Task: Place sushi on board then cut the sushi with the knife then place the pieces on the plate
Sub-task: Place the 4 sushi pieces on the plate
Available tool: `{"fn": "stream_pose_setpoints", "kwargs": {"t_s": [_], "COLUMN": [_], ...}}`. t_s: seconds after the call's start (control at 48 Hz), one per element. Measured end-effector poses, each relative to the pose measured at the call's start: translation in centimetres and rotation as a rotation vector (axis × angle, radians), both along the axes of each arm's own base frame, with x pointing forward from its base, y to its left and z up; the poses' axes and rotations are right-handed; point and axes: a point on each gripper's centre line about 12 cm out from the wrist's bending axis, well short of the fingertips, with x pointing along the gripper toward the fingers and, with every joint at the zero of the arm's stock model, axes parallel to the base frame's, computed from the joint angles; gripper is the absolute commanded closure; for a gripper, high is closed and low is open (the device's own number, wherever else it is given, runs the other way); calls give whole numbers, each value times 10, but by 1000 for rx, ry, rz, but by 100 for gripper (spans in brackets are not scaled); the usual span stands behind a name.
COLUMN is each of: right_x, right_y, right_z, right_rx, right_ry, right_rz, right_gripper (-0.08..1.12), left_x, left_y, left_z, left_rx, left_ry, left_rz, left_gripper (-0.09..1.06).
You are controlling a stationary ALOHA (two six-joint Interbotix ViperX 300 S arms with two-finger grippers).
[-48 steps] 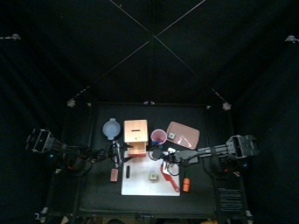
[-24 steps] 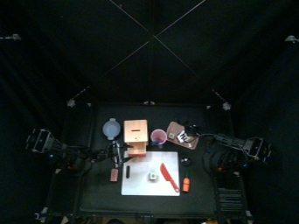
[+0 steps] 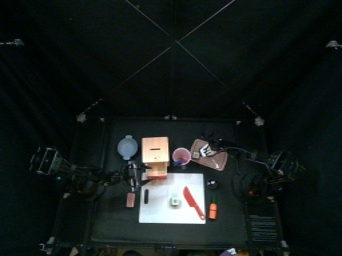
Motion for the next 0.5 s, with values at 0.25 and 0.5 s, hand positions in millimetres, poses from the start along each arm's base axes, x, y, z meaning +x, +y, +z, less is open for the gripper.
{"fn": "stream_pose_setpoints", "kwargs": {"t_s": [0.25, 0.5], "right_x": [35, 91], "right_y": [94, 208], "right_z": [19, 32], "right_rx": [-29, -65], "right_ry": [14, -23], "right_rz": [374, 785], "right_gripper": [13, 13], "left_x": [0, 1], "left_y": [0, 0], "left_z": [0, 2], "left_rx": [-3, -5], "left_ry": [-1, -5], "left_rz": [1, 4], "left_gripper": [4, 4]}}
